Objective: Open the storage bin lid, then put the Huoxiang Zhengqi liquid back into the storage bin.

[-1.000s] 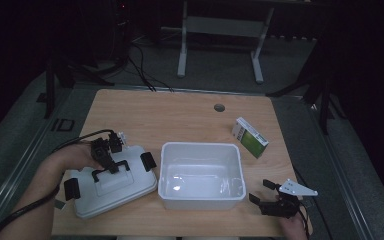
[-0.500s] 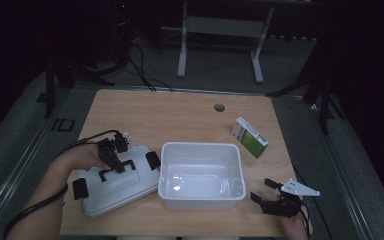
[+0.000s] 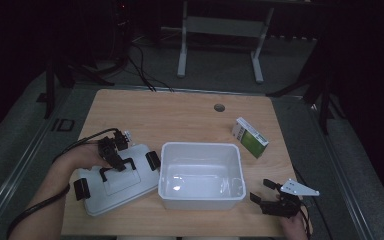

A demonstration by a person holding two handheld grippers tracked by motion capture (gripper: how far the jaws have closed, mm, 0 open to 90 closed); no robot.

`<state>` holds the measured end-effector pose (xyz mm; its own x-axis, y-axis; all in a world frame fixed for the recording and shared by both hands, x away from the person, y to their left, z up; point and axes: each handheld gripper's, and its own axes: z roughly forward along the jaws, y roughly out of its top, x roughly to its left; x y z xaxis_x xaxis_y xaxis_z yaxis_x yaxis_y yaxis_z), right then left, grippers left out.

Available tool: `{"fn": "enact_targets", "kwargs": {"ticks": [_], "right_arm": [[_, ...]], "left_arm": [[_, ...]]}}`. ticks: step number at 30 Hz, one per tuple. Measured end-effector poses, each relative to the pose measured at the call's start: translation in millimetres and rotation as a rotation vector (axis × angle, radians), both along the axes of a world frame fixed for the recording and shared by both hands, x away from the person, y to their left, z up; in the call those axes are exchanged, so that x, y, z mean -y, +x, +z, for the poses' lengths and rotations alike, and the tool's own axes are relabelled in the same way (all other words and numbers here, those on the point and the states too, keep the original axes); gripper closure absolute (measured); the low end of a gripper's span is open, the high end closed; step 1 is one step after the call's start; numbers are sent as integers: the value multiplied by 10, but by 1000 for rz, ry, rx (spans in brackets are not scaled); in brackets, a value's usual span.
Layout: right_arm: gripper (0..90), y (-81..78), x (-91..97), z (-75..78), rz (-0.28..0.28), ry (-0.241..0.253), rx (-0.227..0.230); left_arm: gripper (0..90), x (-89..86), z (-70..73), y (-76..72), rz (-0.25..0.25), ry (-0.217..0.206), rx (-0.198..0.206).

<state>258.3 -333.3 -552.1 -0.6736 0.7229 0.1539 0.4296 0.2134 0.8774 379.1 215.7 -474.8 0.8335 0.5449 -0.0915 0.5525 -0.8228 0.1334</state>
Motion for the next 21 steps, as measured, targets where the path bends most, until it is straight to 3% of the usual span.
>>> {"fn": "enact_targets", "kwargs": {"ticks": [6,10,14,17,21], "right_arm": [[153,2,27,13,-12,-2,1],[140,1,54,22,-20,-15,-1],[134,2,117,39,-54,-8,-15],[132,12,176,62,-72,26,-35],[133,39,226,99,-95,25,-50]], "left_arm": [[412,-70,33,-4,42,14,45],[411,-115,41,-32,49,16,81],[396,-131,47,-55,39,21,89],[396,-147,56,-67,43,5,89],[396,-164,65,-73,43,11,90]]}}
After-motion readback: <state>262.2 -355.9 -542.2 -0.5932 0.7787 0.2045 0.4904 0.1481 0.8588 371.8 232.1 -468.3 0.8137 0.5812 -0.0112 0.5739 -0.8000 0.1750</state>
